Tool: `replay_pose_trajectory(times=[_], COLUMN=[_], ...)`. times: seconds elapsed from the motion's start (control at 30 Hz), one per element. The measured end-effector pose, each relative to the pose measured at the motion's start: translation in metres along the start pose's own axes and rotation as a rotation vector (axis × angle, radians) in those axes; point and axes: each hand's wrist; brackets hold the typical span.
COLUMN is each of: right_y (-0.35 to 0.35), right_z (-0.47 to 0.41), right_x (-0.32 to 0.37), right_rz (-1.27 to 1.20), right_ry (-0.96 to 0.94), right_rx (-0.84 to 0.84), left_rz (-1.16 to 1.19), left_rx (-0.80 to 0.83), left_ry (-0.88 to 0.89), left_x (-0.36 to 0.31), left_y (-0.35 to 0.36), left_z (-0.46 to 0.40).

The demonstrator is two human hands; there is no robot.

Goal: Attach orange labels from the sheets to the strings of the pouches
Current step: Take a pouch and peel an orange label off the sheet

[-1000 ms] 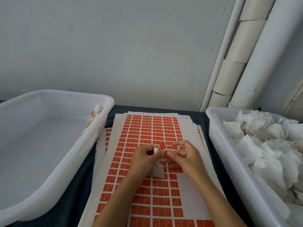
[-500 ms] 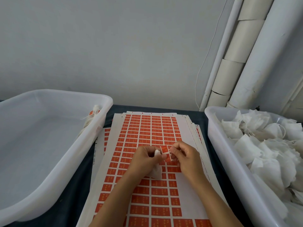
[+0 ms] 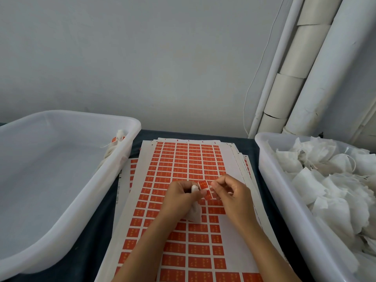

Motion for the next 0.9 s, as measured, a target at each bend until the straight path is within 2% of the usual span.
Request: replay_pose_trajectory(times=[0.2,0.37,0.5,0.6,0.7,0.8,0.9], right_y=[-0.002,-0.004,-0.008,-0.014,-0.019,-0.019,-0.019], right_z=[0.0,0.0,0.001,0.001,0.002,0.003,0.003], right_x=[0.003,-0.002,0.0,0.003,0.006,0.01,0.011], right_rz=[0.018,0.106,0.168,0.182,0.177,0.192,0.221], right_ry=[-0.013,-0.042,-0.207,-0.369,-0.438,-0.483,-0.511], right_rx=[0.099,0.083,0.041,0.016,-0.007,-0.013,-0.025], left_rz=[0.032,0.0,-0.022,0.033,-0.025,-0.011,0.009], left_rx=[0.016,0.06,0.068,0.112,0.152,0.152,0.159], left_ry=[0.016,0.034,0.004,-0.07,-0.178,-0.088,-0.094], left_x=[0.0,-0.001,-0.001,-0.004,-0.016,-0.012,-0.009], left_y=[0.0,0.0,-0.003,-0.006,-0.005,-0.003,-0.005], left_z=[0.001,0.002,0.0,-0.005,-0.008,0.0,0.013])
Point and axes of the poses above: each hand's wrist, its own z-axis away from the middle knuckle, its own y-axis out of the palm, x = y × z, and after that the axes turned 11 degrees about -y, right-handed
